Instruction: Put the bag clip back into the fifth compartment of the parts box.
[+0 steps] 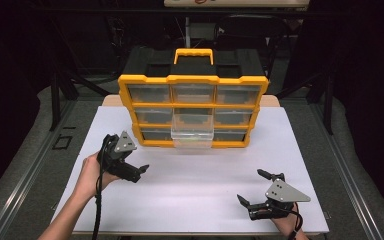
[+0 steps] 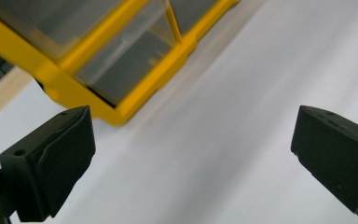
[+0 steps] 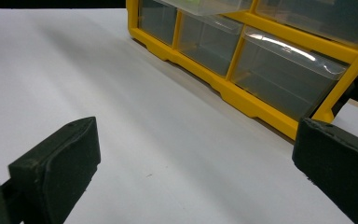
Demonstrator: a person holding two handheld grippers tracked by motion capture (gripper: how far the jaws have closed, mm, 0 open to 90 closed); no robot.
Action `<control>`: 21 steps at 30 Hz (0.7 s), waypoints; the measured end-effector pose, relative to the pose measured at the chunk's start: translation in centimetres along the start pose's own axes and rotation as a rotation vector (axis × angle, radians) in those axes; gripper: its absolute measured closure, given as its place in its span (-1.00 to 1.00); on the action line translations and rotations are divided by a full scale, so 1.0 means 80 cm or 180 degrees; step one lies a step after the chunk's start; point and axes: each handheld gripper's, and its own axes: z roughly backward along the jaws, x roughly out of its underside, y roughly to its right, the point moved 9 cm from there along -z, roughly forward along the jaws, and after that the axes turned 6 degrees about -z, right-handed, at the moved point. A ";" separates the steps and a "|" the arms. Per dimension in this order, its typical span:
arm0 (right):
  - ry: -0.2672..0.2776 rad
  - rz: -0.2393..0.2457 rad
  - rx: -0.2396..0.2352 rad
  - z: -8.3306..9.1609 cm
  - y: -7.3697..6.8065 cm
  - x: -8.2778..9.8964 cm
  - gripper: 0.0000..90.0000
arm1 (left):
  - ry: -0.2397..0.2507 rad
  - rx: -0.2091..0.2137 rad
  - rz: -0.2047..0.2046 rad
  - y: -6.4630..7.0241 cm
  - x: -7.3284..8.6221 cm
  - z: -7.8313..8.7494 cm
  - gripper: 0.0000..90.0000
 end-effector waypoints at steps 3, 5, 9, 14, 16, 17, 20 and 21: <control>-0.0007 0.0001 0.0004 0.000 0.000 0.000 -0.99 | 0.0025 -0.0017 0.0089 0.003 0.015 -0.005 -1.00; -0.0005 0.0000 0.0004 0.000 0.000 0.000 -0.99 | 0.0033 -0.0017 0.0138 0.005 0.024 -0.007 -1.00; -0.0010 -0.0002 0.0005 0.000 0.000 0.001 -0.99 | 0.0053 -0.0036 0.0198 0.010 0.037 -0.010 -1.00; -0.0010 0.0000 0.0003 -0.001 -0.001 0.001 -0.99 | 0.0071 -0.0036 0.0276 0.019 0.051 -0.016 -1.00; -0.0009 0.0001 0.0002 -0.001 -0.001 0.001 -0.99 | 0.0067 -0.0038 0.0292 0.022 0.058 -0.019 -1.00; -0.0010 0.0003 0.0005 -0.001 -0.001 0.001 -0.99 | 0.0069 -0.0037 0.0313 0.024 0.061 -0.020 -1.00; -0.0011 0.0003 0.0004 -0.001 -0.001 0.001 -0.99 | 0.0099 -0.0052 0.0349 0.030 0.069 -0.023 -1.00; -0.0012 0.0004 0.0003 -0.001 -0.001 0.001 -0.99 | 0.0112 -0.0058 0.0378 0.031 0.072 -0.024 -1.00</control>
